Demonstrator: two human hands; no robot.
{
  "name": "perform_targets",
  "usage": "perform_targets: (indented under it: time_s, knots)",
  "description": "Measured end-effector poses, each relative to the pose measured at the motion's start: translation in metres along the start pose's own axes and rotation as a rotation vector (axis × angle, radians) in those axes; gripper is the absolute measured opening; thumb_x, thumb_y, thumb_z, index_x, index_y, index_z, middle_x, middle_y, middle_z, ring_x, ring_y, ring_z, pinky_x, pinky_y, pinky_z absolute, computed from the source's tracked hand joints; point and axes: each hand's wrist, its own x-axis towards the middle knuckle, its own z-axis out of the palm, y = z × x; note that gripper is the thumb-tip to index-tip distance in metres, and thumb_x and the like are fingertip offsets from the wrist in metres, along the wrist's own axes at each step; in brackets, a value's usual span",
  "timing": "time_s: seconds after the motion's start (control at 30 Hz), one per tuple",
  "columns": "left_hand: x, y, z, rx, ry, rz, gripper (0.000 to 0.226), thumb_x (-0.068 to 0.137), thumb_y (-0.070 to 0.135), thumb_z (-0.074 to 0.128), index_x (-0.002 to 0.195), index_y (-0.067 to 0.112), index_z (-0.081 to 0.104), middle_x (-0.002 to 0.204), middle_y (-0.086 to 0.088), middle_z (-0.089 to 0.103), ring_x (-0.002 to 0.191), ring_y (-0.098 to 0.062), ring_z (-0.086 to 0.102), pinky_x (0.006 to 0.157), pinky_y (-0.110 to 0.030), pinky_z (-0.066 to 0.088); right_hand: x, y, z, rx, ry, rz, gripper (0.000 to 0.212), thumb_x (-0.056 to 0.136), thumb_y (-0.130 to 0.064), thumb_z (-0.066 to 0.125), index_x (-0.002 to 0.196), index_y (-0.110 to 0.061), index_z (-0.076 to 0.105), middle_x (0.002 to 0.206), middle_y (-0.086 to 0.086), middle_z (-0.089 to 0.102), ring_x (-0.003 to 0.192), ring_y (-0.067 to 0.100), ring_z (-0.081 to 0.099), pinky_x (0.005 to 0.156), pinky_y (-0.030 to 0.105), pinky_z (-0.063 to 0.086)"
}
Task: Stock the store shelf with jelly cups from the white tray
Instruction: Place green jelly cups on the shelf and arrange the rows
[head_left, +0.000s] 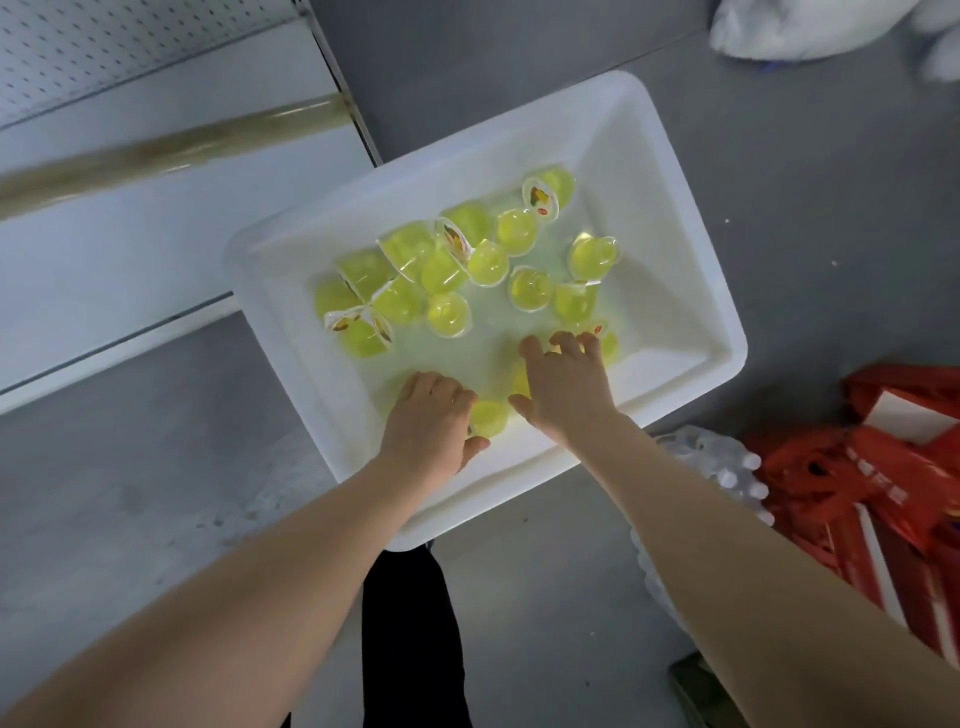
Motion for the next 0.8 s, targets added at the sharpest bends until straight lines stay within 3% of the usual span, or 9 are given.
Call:
perform_targets:
  time_s: [0.1,0.2,0.27,0.33,0.43,0.5,0.63,0.8]
  knots:
    - [0.001,0.002,0.001,0.031,-0.055,-0.009,0.053,0.080,0.052,0.065,0.118,0.016,0.061,0.111,-0.002,0.062,0.117,-0.028,0.047,0.112,-0.041,0.025,0.000,-0.001,-0.003,0.119,-0.002,0.047,0.061,0.080,-0.046,0.065,0.128,-0.016,0.040,0.104,0.005,0.068,0.124,0.029,0.045,0.105,0.041,0.028]
    - [-0.002,0.001,-0.008,-0.022,-0.075,-0.010,0.050,0.081,0.047,0.067,0.115,0.011,0.060,0.108,-0.005,0.063,0.122,-0.029,0.046,0.118,-0.043,0.015,-0.007,-0.001,-0.013,0.307,0.106,0.095,0.058,0.076,-0.039,0.070,0.122,-0.016,0.044,0.106,0.005,0.063,0.110,0.033,0.052,0.094,0.042,0.037]
    - [-0.008,0.001,-0.019,-0.102,-0.029,0.017,0.048,0.076,0.043,0.072,0.108,0.009,0.061,0.100,-0.006,0.064,0.112,-0.031,0.052,0.112,-0.041,0.028,-0.015,-0.001,-0.024,0.445,0.183,0.104,0.057,0.076,-0.031,0.070,0.124,-0.012,0.045,0.114,0.008,0.057,0.099,0.036,0.057,0.083,0.041,0.044]
    - [-0.018,0.001,-0.037,-0.214,0.013,0.041,0.047,0.074,0.037,0.075,0.108,0.009,0.059,0.099,-0.006,0.061,0.098,-0.031,0.057,0.095,-0.039,0.043,-0.024,-0.004,-0.040,0.560,0.217,0.107,0.058,0.077,-0.023,0.067,0.127,-0.009,0.042,0.121,0.010,0.050,0.088,0.037,0.058,0.071,0.036,0.043]
    - [-0.039,0.001,-0.074,-0.317,0.074,0.008,0.049,0.073,0.031,0.075,0.114,0.013,0.054,0.111,-0.005,0.054,0.084,-0.027,0.061,0.072,-0.039,0.051,-0.037,-0.013,-0.069,0.582,0.275,0.128,0.058,0.078,-0.023,0.064,0.128,-0.009,0.039,0.124,0.008,0.049,0.088,0.037,0.059,0.074,0.039,0.046]
    - [-0.056,-0.003,-0.098,-0.330,0.127,-0.016,0.051,0.073,0.029,0.076,0.116,0.014,0.052,0.113,-0.004,0.051,0.082,-0.027,0.062,0.066,-0.038,0.052,-0.048,-0.025,-0.091,0.566,0.318,0.131,0.057,0.078,-0.027,0.064,0.127,-0.012,0.038,0.121,0.005,0.053,0.091,0.035,0.061,0.081,0.045,0.050]
    - [-0.097,-0.020,-0.149,-0.351,0.232,-0.059,0.051,0.073,0.024,0.076,0.118,0.012,0.053,0.114,-0.006,0.053,0.091,-0.028,0.061,0.070,-0.033,0.047,-0.072,-0.060,-0.136,0.534,0.394,0.070,0.053,0.077,-0.029,0.068,0.121,-0.016,0.041,0.106,-0.002,0.061,0.095,0.026,0.063,0.083,0.044,0.049]
    - [-0.171,-0.058,-0.207,-0.329,0.369,-0.105,0.050,0.076,0.022,0.072,0.121,0.017,0.052,0.115,-0.005,0.055,0.099,-0.027,0.058,0.077,-0.032,0.046,-0.104,-0.121,-0.191,0.449,0.517,-0.080,0.048,0.070,-0.024,0.071,0.112,-0.021,0.048,0.109,0.004,0.053,0.096,0.028,0.060,0.077,0.046,0.052]
